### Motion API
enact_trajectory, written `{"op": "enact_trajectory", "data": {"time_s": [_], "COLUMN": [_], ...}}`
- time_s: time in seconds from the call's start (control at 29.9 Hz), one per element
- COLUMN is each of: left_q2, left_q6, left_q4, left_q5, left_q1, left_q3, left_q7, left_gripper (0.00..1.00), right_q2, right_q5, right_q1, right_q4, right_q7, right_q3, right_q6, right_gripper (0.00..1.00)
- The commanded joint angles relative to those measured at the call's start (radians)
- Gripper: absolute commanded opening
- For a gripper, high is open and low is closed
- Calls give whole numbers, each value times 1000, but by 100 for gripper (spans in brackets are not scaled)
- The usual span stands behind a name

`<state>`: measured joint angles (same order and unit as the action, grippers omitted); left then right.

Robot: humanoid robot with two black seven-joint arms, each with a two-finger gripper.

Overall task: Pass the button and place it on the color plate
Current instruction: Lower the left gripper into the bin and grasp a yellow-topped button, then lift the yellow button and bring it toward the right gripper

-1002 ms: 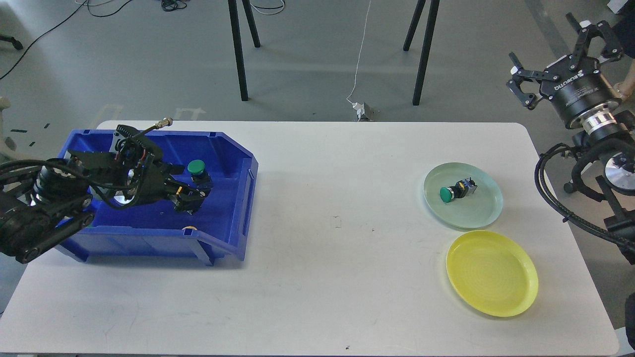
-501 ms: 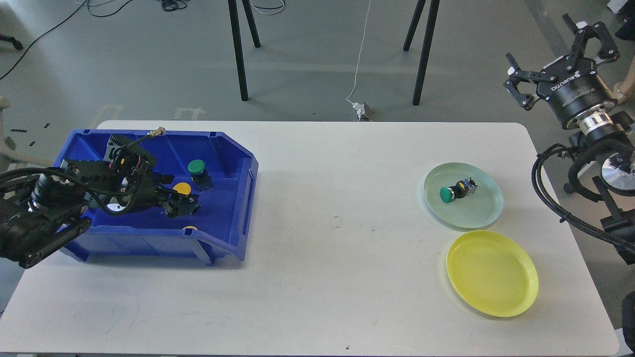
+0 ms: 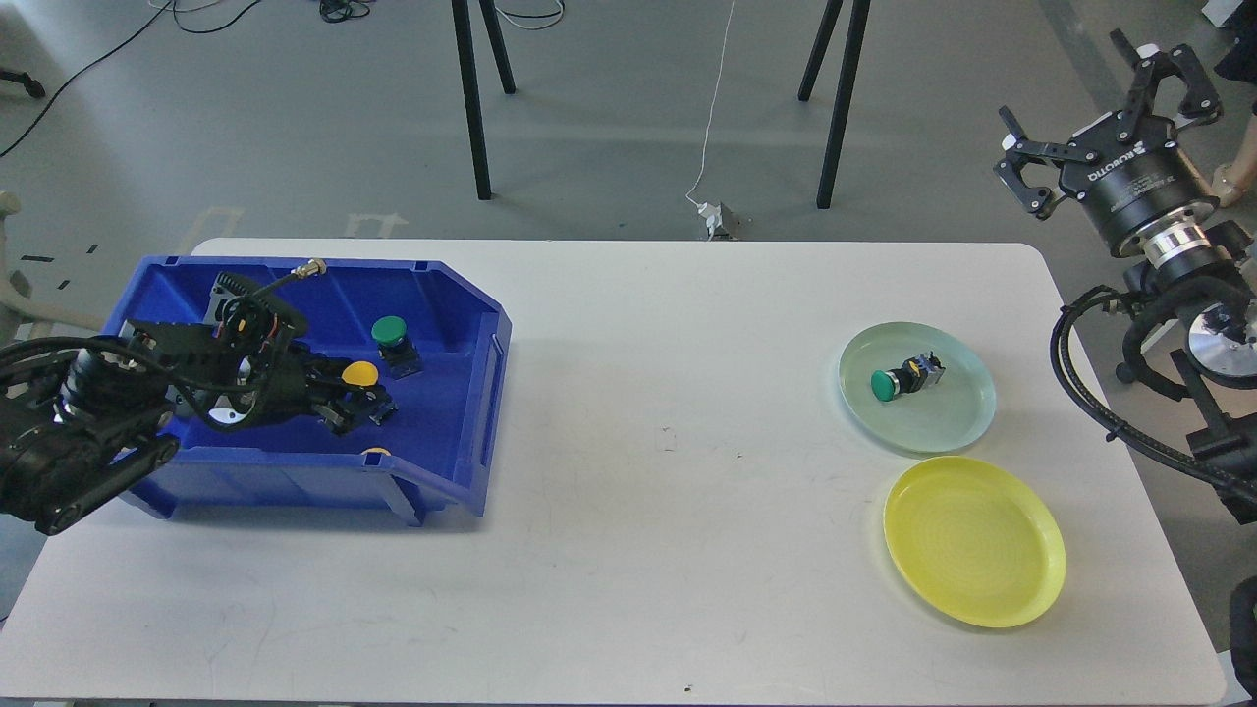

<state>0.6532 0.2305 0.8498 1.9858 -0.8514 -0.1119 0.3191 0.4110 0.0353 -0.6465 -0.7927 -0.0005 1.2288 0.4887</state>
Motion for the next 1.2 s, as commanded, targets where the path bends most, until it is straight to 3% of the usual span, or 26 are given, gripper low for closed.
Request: {"op": "enact_trajectory", "data": {"time_s": [0.0,0.17,0.47,0.6,0.67,0.87,1.04,1.17], "left_q2": [0,26,331,472,482,330,117,-76], "left_q6": [3,3,0,4,-5,-57,-226,-290], "left_q4": [5,86,362,504,529,528,487,387], "left_q5": [1,-12,-55,-65,-116,-413,-469,-467], "left_q1": [-6,-14,-74,-77,-77,-75,-71,-72], "left_q3": [0,-14,-54,-152,-224,-406,-423,-423], "left_q7": [2,0,2,8,15,0,-14,-46], "left_gripper": [32,31,32,32,32,32,31,31], "right_q2": [0,2,9,14,15,14,6,-4], "right_q5": [0,0,0,0,0,12,20,92], "right_q1": [-1,-2,-2,-1,4,30,30,31], "right_q4": [1,1,0,-3,-14,-112,-213,-282], "right_q7": [0,0,0,-1,-1,0,0,2], "right_q3": [0,0,1,0,0,-38,-98,-161], "right_q6": [0,0,0,0,0,0,-16,-35], "right_gripper": [98,99,98,99,99,98,98,98]}}
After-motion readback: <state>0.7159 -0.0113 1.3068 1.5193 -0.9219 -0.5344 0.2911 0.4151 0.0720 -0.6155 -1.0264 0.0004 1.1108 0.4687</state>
